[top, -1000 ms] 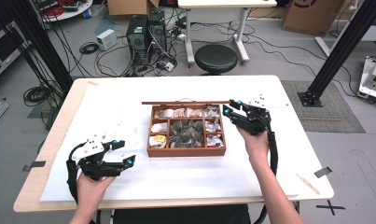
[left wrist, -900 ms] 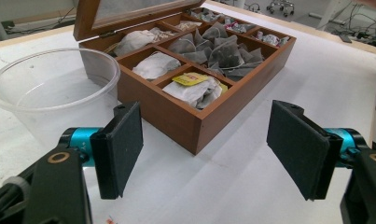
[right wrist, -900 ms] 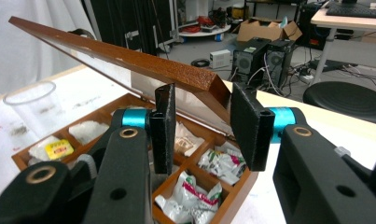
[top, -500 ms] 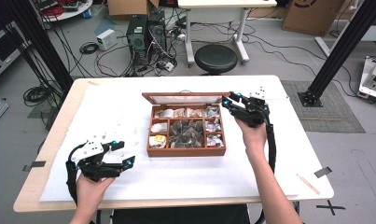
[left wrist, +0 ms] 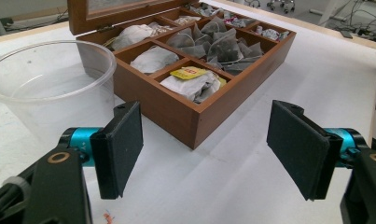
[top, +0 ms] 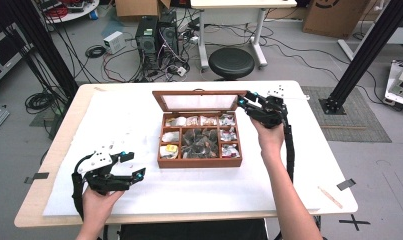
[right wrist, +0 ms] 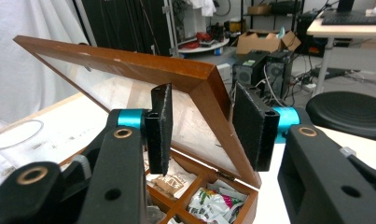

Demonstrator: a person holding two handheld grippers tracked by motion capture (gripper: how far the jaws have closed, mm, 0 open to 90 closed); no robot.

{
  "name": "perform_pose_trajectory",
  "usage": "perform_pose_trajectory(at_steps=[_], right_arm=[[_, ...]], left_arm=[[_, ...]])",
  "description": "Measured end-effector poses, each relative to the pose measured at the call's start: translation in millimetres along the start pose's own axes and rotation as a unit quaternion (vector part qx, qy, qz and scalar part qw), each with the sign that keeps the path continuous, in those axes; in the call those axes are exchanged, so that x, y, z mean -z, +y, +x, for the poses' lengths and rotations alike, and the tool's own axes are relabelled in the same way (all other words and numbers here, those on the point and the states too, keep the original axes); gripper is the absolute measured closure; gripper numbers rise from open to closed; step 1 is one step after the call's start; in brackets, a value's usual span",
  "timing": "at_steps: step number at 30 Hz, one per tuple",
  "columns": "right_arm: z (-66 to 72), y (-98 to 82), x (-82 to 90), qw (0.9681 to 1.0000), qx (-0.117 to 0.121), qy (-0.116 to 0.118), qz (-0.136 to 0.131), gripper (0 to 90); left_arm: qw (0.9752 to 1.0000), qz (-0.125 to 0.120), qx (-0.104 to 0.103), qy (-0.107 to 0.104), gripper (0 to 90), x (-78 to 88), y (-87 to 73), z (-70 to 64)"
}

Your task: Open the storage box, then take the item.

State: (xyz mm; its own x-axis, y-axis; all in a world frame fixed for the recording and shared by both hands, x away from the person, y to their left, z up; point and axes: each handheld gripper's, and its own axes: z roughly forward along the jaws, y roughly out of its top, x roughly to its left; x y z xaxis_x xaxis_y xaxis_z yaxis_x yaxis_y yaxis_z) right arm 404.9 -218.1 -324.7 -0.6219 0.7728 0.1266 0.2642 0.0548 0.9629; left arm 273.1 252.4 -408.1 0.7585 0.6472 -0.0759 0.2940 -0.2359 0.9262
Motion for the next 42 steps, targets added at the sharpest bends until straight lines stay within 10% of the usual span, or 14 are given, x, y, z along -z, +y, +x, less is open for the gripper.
perform_pose_trajectory(at_steps=[29, 42], right_arm=[[-2.5, 6.8, -5.9, 0.9999, -0.009, -0.002, -0.007, 57.6], [-1.1, 5.7, -4.1, 1.0000, -0.005, 0.000, -0.003, 56.3]], left_arm=[[0.9998, -0.005, -0.004, -0.020, 26.8, -5.9, 8.2, -9.8], [0.9972, 0.011, -0.014, -0.072, 26.9, -55.9, 41.5, -26.6]])
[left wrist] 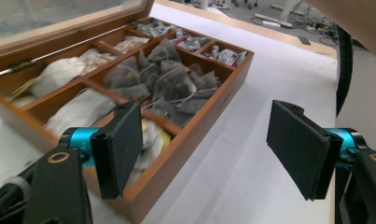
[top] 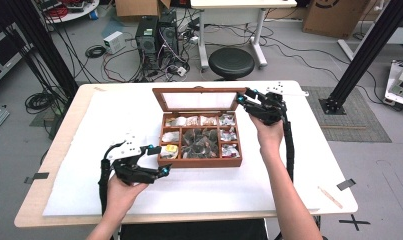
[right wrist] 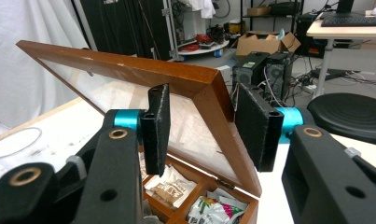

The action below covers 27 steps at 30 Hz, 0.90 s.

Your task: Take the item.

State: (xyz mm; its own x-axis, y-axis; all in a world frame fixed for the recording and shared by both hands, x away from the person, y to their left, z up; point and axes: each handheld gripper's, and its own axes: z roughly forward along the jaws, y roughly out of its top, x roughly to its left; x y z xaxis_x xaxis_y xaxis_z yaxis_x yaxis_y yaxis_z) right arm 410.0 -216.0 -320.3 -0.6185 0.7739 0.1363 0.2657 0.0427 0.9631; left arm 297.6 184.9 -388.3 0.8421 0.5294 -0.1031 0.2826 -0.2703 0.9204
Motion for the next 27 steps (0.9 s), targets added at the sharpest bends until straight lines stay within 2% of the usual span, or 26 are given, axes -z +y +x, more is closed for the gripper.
perform_pose_trajectory(at_steps=[1, 5, 9, 14, 15, 17, 18, 19, 21, 25, 27], right_arm=[[0.3, -0.1, 0.3, 1.0000, 0.000, 0.001, 0.001, 56.3], [1.3, -0.1, 0.4, 1.0000, -0.001, -0.002, 0.000, 56.1], [1.6, -0.4, 0.3, 1.0000, -0.001, -0.003, -0.002, 56.1], [1.3, -0.4, 0.1, 1.0000, -0.001, -0.003, -0.003, 56.0], [1.4, -0.5, 0.0, 1.0000, -0.001, -0.003, -0.003, 56.0], [1.5, -0.4, 0.1, 1.0000, -0.001, -0.003, -0.003, 56.0], [1.5, -0.4, 0.1, 1.0000, -0.001, -0.003, -0.003, 56.0], [1.9, -0.4, 0.2, 1.0000, -0.002, -0.003, -0.002, 56.0], [2.0, -0.4, 0.2, 1.0000, -0.001, -0.004, -0.003, 56.0], [2.0, -0.4, 0.4, 1.0000, 0.002, -0.003, -0.002, 56.0], [2.0, -0.4, 0.4, 1.0000, 0.003, -0.004, -0.002, 56.0]], left_arm=[[1.0000, 0.002, -0.002, 0.000, 26.9, -9.0, 5.9, -1.5], [1.0000, 0.004, -0.003, -0.003, 29.6, -21.0, 13.5, -1.0], [0.9997, 0.018, 0.013, -0.007, 33.3, -39.0, 20.9, 2.9], [0.9995, 0.023, 0.022, -0.002, 37.2, -51.1, 27.2, 5.7], [0.9993, 0.024, 0.028, 0.003, 40.9, -57.0, 29.3, 6.6], [0.9988, 0.035, 0.033, 0.008, 42.8, -63.6, 30.5, 7.5], [0.9988, 0.035, 0.033, 0.008, 44.7, -63.6, 30.5, 7.5], [0.9982, 0.046, 0.033, 0.020, 45.1, -70.2, 31.8, 8.1], [0.9976, 0.056, 0.032, 0.025, 47.2, -76.1, 33.5, 8.8], [0.9969, 0.063, 0.035, 0.031, 52.1, -85.1, 35.9, 9.4], [0.9961, 0.071, 0.029, 0.043, 53.8, -92.8, 37.9, 8.7]])
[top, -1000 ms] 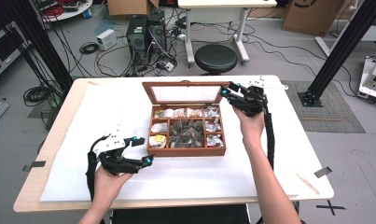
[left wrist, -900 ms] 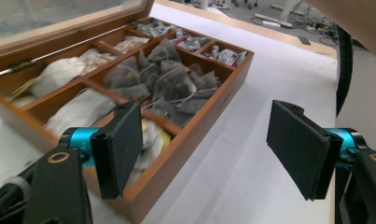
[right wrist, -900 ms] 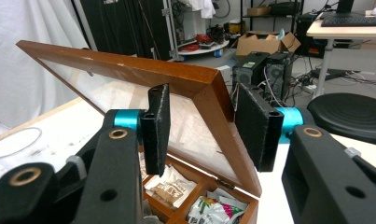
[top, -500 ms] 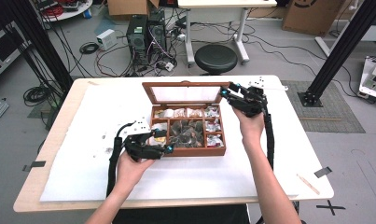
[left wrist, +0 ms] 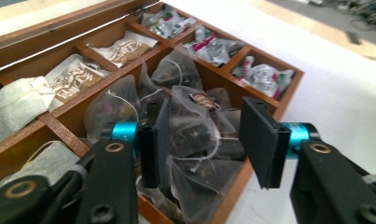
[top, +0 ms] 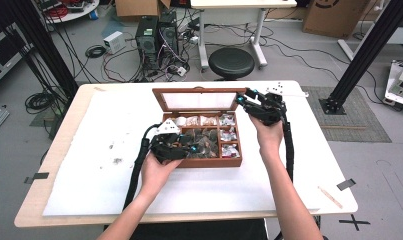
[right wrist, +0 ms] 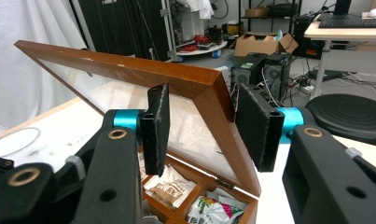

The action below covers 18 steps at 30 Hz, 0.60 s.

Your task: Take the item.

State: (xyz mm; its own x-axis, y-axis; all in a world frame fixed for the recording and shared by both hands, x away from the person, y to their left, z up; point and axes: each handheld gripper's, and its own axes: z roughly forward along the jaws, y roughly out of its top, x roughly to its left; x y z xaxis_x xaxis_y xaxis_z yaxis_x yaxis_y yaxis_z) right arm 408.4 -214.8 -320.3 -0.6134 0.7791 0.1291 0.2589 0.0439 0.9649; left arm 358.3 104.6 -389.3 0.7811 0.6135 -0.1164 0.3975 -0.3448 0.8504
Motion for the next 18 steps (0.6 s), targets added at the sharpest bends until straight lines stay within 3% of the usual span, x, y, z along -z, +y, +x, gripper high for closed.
perform_pose_trajectory(at_steps=[3, 7, 13, 16, 17, 18], right_arm=[[0.1, 0.0, 0.1, 1.0000, 0.000, 0.000, 0.000, 56.0], [0.1, 0.0, 0.1, 1.0000, 0.000, 0.000, 0.000, 56.0], [0.1, 0.0, 0.0, 1.0000, 0.000, 0.000, 0.000, 56.0], [0.1, 0.0, -0.1, 1.0000, -0.001, 0.000, 0.000, 56.0], [0.1, 0.0, -0.1, 1.0000, -0.001, 0.000, 0.000, 56.0], [0.1, 0.0, -0.1, 1.0000, -0.001, 0.000, 0.000, 56.0]], left_arm=[[1.0000, -0.001, 0.000, 0.008, 56.5, -5.8, 1.0, -1.6], [0.9998, 0.011, 0.019, 0.003, 56.6, -13.6, 1.3, 0.1], [0.9990, 0.028, 0.030, 0.014, 59.2, -20.1, 1.6, 1.1], [0.9988, 0.032, 0.033, 0.012, 66.8, -22.2, 1.1, 2.4], [0.9988, 0.031, 0.035, 0.011, 73.2, -22.3, 1.1, 2.8], [0.9989, 0.029, 0.036, 0.009, 73.2, -22.3, 1.2, 3.1]])
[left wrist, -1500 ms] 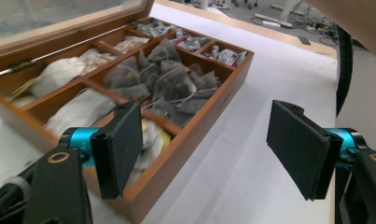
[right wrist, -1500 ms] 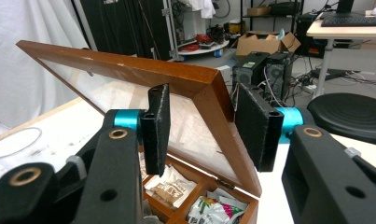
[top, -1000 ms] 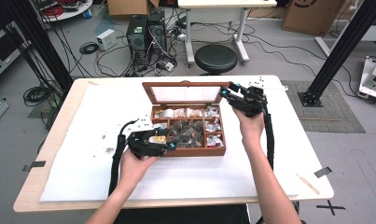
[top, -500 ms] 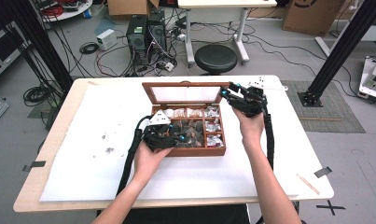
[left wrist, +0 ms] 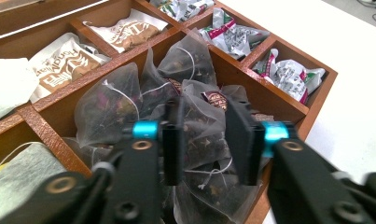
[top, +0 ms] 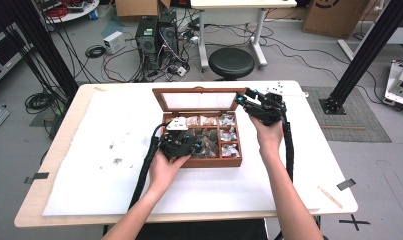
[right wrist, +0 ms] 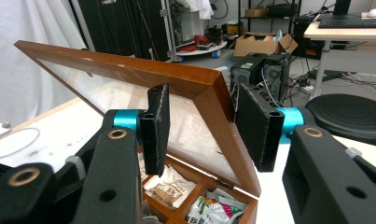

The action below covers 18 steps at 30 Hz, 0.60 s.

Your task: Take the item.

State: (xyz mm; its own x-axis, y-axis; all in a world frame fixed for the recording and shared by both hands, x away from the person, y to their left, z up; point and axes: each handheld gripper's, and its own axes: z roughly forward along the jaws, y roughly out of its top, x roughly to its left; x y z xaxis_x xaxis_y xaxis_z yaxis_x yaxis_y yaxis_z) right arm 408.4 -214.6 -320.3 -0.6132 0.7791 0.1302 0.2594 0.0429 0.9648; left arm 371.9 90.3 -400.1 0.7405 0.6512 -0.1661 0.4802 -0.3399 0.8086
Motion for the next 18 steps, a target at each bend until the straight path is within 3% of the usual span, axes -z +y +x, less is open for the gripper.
perform_pose_trajectory(at_steps=[1, 4, 18], right_arm=[[0.1, 0.0, 0.0, 1.0000, 0.000, 0.000, 0.000, 56.0], [0.3, 0.0, 0.1, 1.0000, 0.000, -0.001, 0.000, 56.0], [0.7, 0.1, 0.4, 1.0000, 0.002, -0.002, 0.000, 56.1]], left_arm=[[1.0000, -0.003, 0.001, -0.003, 79.6, 0.2, 0.2, 0.8], [0.9999, -0.003, 0.005, -0.009, 87.1, 0.0, 0.0, 2.0], [0.9994, -0.030, -0.005, -0.016, 89.2, 19.0, 4.6, -0.1]])
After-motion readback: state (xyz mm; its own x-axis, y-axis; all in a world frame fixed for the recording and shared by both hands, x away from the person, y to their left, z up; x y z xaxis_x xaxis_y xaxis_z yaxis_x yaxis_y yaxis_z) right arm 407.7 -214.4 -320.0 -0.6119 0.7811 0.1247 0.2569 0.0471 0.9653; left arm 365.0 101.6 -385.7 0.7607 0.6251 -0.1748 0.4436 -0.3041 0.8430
